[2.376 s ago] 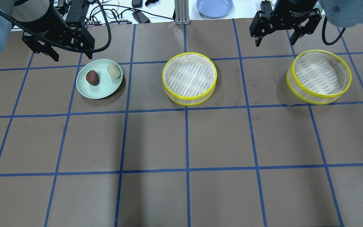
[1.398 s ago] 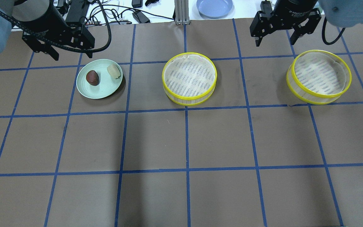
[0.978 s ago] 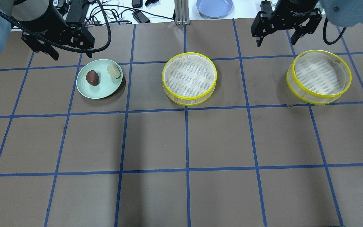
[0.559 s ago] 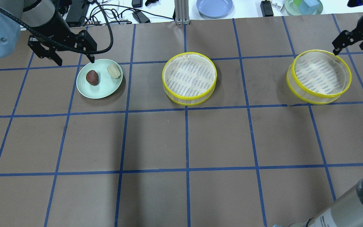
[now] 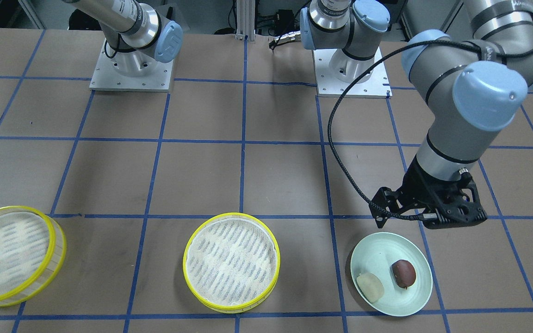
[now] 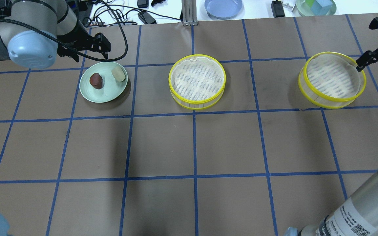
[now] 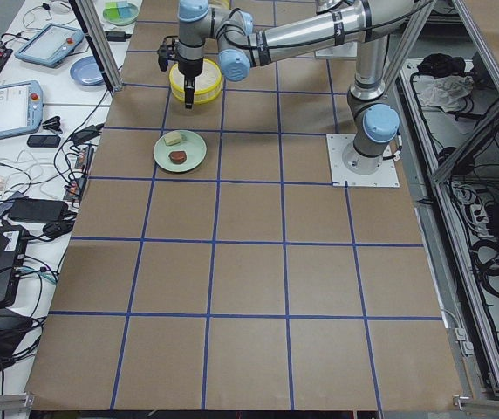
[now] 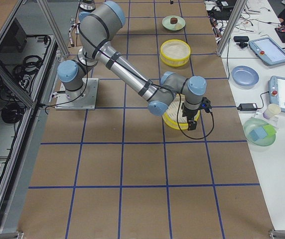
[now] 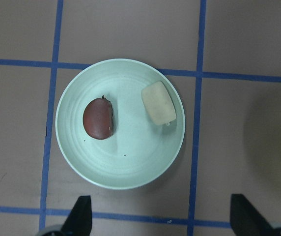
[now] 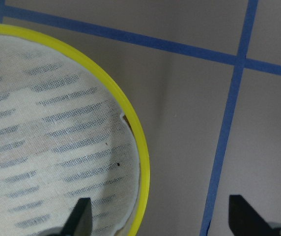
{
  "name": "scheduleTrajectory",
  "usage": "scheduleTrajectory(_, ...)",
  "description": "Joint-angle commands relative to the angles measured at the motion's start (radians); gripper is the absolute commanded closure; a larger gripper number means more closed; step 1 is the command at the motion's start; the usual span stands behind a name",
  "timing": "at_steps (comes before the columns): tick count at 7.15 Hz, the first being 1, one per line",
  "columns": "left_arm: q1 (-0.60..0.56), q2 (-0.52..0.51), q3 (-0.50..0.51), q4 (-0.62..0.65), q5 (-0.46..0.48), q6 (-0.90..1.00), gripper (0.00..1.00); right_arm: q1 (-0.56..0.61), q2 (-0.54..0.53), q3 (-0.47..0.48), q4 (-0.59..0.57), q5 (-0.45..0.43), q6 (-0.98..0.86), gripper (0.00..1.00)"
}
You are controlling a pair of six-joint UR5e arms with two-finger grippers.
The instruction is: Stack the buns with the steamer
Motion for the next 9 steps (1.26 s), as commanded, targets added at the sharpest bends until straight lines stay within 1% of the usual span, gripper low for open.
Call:
scheduleTrajectory(1, 0.031, -0.120, -0.001, 0.157, -0.059, -0.002, 0.00, -0.002, 0.015, 0.005, -0.022, 0.009, -0.001, 0.04)
scheduleTrajectory(2, 0.041, -0.166, 0.002, 0.195, -0.102, -0.021, 0.00, -0.002, 0.026, 0.007, -0.033, 0.011, -0.001, 0.07)
scheduleTrajectory(3, 0.041, -0.209, 0.002, 0.224, -0.103, -0.031, 0.00, -0.002, 0.032, 0.007, -0.036, 0.008, -0.004, 0.14)
scheduleTrajectory(4, 0.044, -0.248, 0.004, 0.247, -0.103, -0.031, 0.00, -0.002, 0.041, 0.007, -0.034, 0.011, -0.002, 0.15)
scheduleTrajectory(5, 0.044, -0.280, 0.015, 0.251, -0.106, -0.045, 0.02, -0.002, 0.041, 0.007, -0.034, 0.012, -0.001, 0.18)
scheduleTrajectory(6, 0.044, -0.309, 0.025, 0.252, -0.121, -0.061, 0.09, -0.002, 0.044, 0.007, -0.034, 0.012, 0.002, 0.24)
scheduleTrajectory(7, 0.044, -0.328, 0.038, 0.252, -0.130, -0.083, 0.13, -0.002, 0.049, 0.007, -0.033, 0.012, 0.002, 0.41)
scheduleTrajectory(8, 0.044, -0.341, 0.039, 0.252, -0.130, -0.085, 0.39, -0.002, 0.049, 0.007, -0.031, 0.012, 0.002, 0.59)
scheduleTrajectory(9, 0.044, -0.346, 0.039, 0.252, -0.130, -0.085, 0.83, -0.002, 0.049, 0.007, -0.027, 0.012, 0.005, 0.71)
